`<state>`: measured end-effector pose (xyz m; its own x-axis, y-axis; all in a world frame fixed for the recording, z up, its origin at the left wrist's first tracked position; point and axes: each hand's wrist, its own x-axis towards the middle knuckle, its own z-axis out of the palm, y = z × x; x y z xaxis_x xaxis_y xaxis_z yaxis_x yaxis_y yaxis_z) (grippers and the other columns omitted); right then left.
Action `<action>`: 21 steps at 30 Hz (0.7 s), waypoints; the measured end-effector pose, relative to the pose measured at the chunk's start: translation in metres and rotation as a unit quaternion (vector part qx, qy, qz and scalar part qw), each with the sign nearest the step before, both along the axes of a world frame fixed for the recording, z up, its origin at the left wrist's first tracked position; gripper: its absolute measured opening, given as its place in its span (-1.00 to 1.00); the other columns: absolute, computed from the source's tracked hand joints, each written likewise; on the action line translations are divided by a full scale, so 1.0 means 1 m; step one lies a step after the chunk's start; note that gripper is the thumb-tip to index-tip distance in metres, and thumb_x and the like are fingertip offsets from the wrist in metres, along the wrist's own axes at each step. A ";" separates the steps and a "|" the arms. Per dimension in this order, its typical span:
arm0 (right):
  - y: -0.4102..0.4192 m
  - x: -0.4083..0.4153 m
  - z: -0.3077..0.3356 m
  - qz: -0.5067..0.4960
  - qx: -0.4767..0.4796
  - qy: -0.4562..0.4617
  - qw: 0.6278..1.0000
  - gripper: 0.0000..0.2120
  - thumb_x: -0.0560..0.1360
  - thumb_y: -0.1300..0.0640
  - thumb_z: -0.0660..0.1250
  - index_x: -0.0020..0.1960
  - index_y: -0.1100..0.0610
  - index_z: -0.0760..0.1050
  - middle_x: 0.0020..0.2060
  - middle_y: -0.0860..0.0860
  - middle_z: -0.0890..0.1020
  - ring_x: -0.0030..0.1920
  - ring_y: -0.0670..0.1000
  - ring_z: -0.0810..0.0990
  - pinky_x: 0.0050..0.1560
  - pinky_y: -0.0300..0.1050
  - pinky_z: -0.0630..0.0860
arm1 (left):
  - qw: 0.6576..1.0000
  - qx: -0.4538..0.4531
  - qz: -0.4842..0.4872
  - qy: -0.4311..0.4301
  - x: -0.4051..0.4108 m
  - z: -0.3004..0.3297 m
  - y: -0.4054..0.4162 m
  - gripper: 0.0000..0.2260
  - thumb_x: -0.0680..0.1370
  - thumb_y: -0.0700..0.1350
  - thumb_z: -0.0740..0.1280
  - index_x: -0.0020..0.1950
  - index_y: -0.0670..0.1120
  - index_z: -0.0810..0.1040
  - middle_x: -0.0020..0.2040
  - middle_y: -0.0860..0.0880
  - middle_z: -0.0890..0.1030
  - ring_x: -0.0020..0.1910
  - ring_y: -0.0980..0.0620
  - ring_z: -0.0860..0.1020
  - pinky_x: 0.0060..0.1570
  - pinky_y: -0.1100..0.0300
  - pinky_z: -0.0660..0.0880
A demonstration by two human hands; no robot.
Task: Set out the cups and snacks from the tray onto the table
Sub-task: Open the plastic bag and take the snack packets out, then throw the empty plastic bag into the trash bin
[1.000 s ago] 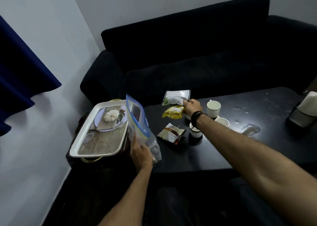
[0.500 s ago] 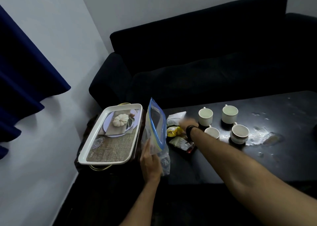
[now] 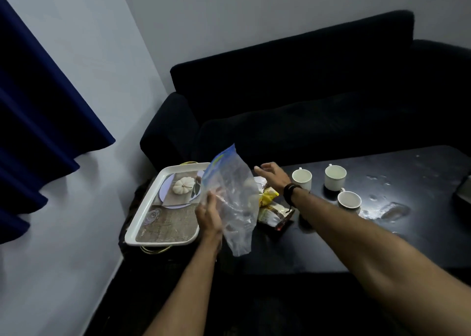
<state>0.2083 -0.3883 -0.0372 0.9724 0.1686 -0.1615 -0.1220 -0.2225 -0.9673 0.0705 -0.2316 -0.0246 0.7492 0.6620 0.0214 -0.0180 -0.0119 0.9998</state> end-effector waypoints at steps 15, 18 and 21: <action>-0.130 -0.036 0.087 0.115 0.112 -0.023 0.987 -0.83 0.40 0.22 0.52 -0.04 0.13 0.60 -0.21 0.01 0.64 -0.29 -0.09 0.64 -0.36 -0.27 0.56 | 0.934 -0.193 -0.289 0.077 0.005 0.057 -0.065 -0.42 0.50 0.30 0.31 0.25 -0.16 0.62 0.15 -0.23 0.66 0.14 -0.24 0.63 0.20 -0.20 0.52; -0.155 -0.043 0.093 0.056 0.052 -0.094 0.993 -0.71 0.43 0.28 0.49 0.12 0.14 0.55 -0.13 0.04 0.63 -0.20 -0.01 0.62 -0.37 -0.27 0.54 | 0.924 -0.117 -0.343 0.124 0.003 0.060 -0.098 -0.25 0.33 0.17 0.57 0.43 -0.04 0.43 0.17 -0.14 0.67 0.11 -0.21 0.66 0.15 -0.28 0.54; -0.171 -0.054 0.094 0.023 -0.005 -0.145 0.989 -0.50 0.38 0.45 0.37 0.24 0.08 0.52 -0.12 -0.08 0.61 -0.27 -0.20 0.57 -0.44 -0.43 0.44 | 0.930 -0.137 -0.324 0.111 0.005 0.059 -0.133 -0.28 0.42 -0.11 0.56 0.50 -0.07 0.29 0.12 -0.18 0.68 -0.02 -0.16 0.71 -0.15 -0.09 0.65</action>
<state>0.1539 -0.5588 0.0565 0.9696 0.2129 0.1204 0.1697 -0.2314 -0.9579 0.0760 -0.3650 0.0343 0.9586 0.0288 -0.2834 0.2735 0.1845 0.9440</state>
